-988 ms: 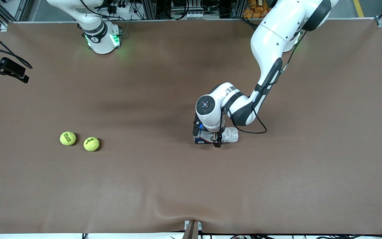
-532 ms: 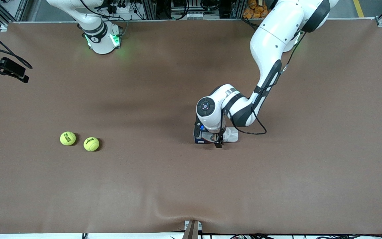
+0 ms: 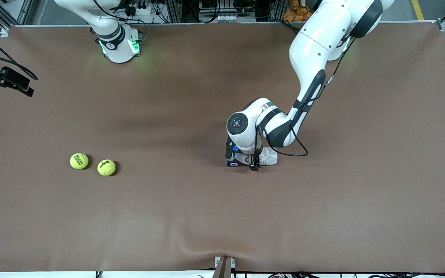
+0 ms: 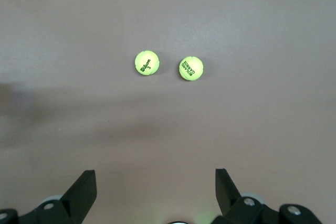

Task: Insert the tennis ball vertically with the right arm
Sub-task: 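Grasp the tube's open end with the left gripper, then lift the tube upright and move it toward the tennis balls, then reach the right gripper to a tennis ball and grasp it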

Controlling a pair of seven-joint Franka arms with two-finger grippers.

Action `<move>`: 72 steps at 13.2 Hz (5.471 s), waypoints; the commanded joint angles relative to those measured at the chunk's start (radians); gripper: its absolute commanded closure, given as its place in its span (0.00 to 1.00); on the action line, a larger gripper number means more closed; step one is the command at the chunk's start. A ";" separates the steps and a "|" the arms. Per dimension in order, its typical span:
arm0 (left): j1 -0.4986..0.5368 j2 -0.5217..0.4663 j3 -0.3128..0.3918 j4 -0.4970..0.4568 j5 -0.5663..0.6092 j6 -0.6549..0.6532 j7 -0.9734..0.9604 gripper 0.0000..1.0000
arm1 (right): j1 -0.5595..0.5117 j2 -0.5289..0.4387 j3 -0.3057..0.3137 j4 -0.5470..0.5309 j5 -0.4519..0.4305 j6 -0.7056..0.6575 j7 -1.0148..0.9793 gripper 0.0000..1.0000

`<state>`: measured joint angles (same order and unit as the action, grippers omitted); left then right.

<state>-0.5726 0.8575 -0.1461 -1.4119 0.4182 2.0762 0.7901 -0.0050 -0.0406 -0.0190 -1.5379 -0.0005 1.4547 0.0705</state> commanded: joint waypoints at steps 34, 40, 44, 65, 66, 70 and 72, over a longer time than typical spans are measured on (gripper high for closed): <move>-0.035 0.242 -0.151 0.042 -0.194 1.380 -0.562 0.27 | -0.026 0.278 0.005 0.038 -0.119 0.079 -0.008 0.00; -0.035 0.305 -0.148 0.044 -0.203 1.480 -0.560 0.26 | -0.049 0.425 0.007 -0.005 0.014 0.271 0.115 0.00; -0.032 0.314 -0.147 0.039 -0.196 1.480 -0.558 0.19 | 0.006 0.472 0.007 -0.063 0.019 0.404 0.262 0.00; 0.011 0.241 -0.153 -0.104 -0.164 1.481 -0.552 0.00 | 0.071 0.676 0.005 -0.180 0.004 0.700 0.408 0.00; 0.010 0.241 -0.155 -0.102 -0.164 1.481 -0.552 0.00 | 0.066 0.677 0.004 -0.188 0.004 0.711 0.408 0.00; 0.008 0.241 -0.170 -0.102 -0.164 1.481 -0.552 0.00 | 0.069 0.670 0.005 -0.182 0.004 0.722 0.408 0.89; 0.010 0.236 -0.171 -0.104 -0.164 1.481 -0.552 0.00 | 0.069 0.660 0.005 -0.153 0.010 0.711 0.423 1.00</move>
<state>-0.5740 1.1278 -0.3121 -1.4765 0.2398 3.5497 0.2393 0.0688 0.6375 -0.0198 -1.7098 0.0129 2.1742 0.4662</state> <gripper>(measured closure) 0.000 0.339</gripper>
